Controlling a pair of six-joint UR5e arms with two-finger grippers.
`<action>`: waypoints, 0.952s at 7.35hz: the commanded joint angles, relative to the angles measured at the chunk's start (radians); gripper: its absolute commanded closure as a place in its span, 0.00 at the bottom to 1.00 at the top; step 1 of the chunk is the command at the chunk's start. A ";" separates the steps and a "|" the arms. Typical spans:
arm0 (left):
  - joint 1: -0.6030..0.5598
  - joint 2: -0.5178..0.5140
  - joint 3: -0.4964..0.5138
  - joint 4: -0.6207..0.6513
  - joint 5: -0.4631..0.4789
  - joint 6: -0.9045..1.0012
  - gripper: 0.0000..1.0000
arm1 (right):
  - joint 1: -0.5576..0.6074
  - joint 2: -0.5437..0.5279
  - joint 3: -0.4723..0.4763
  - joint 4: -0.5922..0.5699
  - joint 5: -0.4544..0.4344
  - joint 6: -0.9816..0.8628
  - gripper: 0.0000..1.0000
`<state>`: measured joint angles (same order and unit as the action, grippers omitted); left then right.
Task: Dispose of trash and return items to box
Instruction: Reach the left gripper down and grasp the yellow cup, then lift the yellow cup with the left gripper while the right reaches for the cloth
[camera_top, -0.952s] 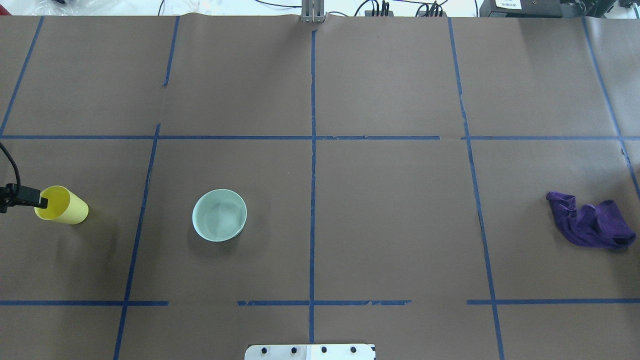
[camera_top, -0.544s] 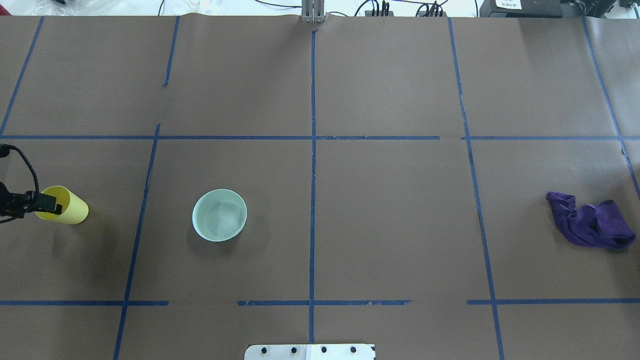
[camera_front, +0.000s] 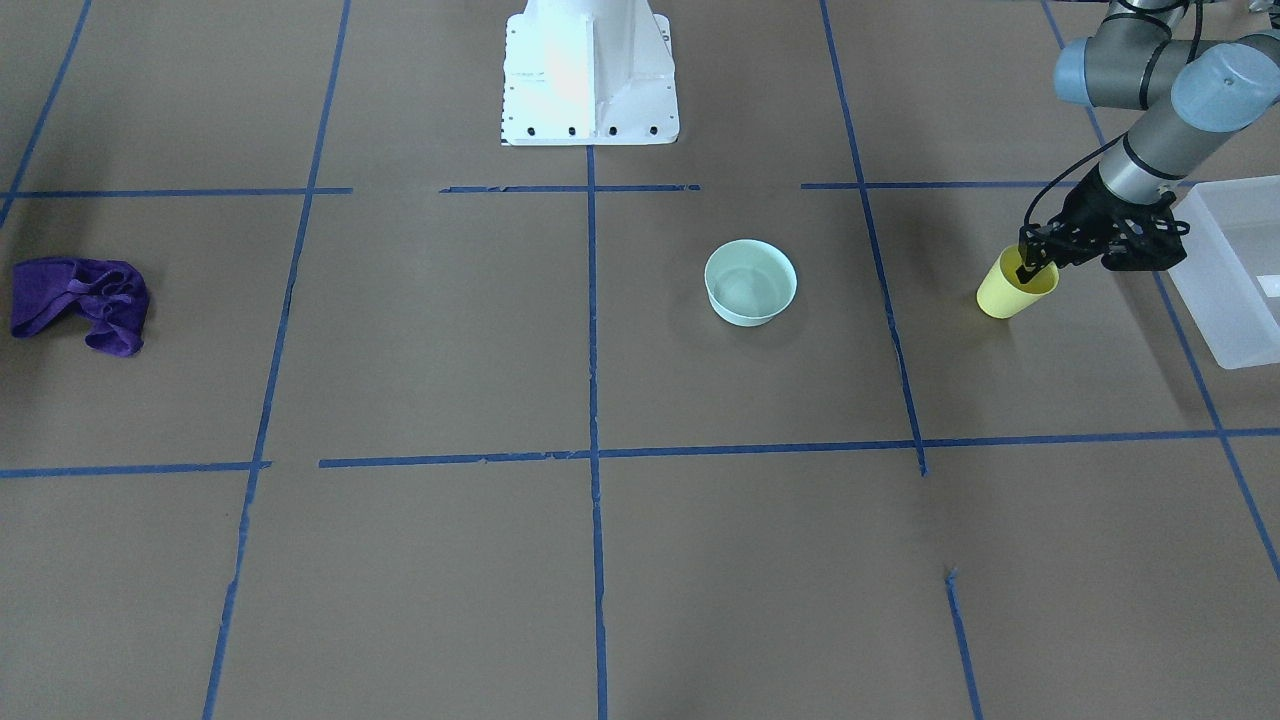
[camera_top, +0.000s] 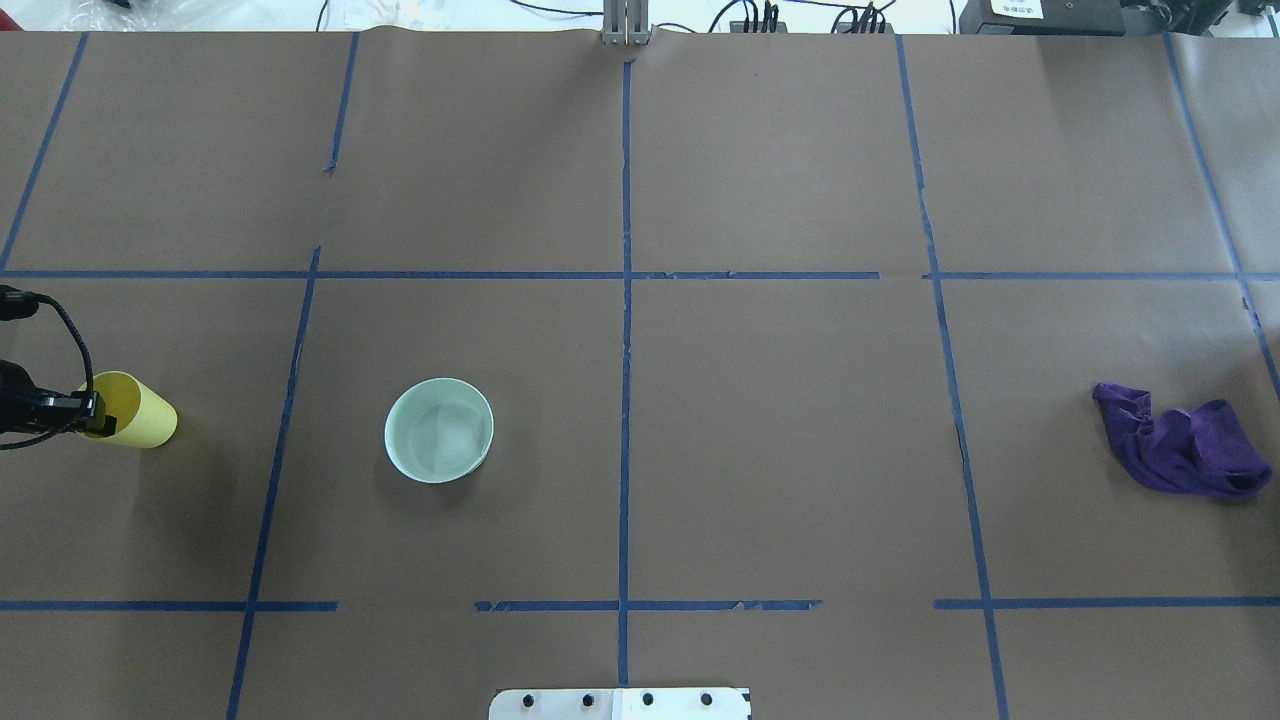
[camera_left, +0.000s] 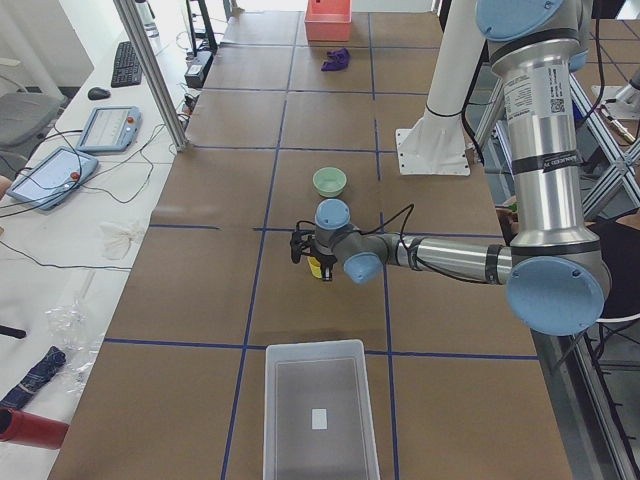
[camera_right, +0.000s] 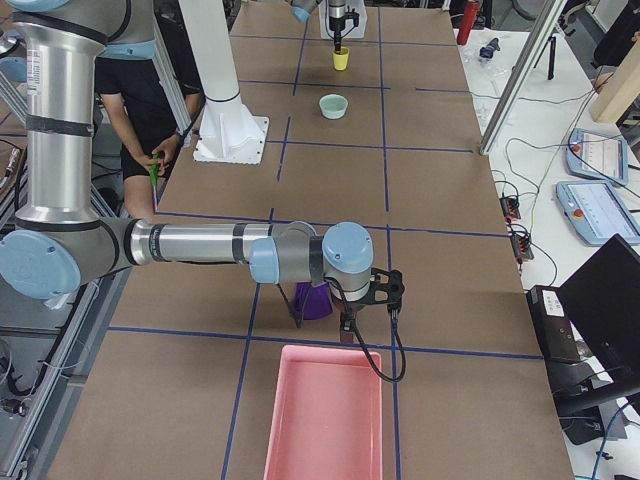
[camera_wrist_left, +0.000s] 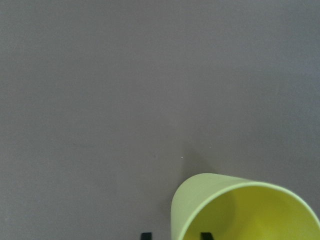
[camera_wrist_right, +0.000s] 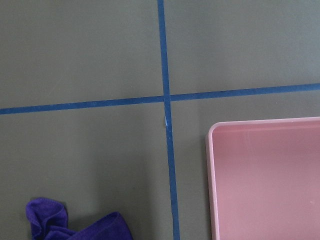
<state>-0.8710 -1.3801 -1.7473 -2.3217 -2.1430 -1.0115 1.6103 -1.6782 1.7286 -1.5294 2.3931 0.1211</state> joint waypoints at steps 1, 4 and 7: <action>-0.016 0.007 -0.065 0.045 -0.021 0.007 1.00 | -0.022 0.001 0.005 0.002 0.009 0.000 0.00; -0.155 -0.005 -0.210 0.323 -0.061 0.150 1.00 | -0.157 0.000 0.028 0.108 0.049 0.161 0.00; -0.385 -0.132 -0.235 0.613 -0.052 0.493 1.00 | -0.355 -0.092 0.028 0.512 -0.046 0.577 0.00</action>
<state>-1.1624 -1.4514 -1.9782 -1.8313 -2.2003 -0.6619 1.3407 -1.7390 1.7551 -1.1589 2.3786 0.5234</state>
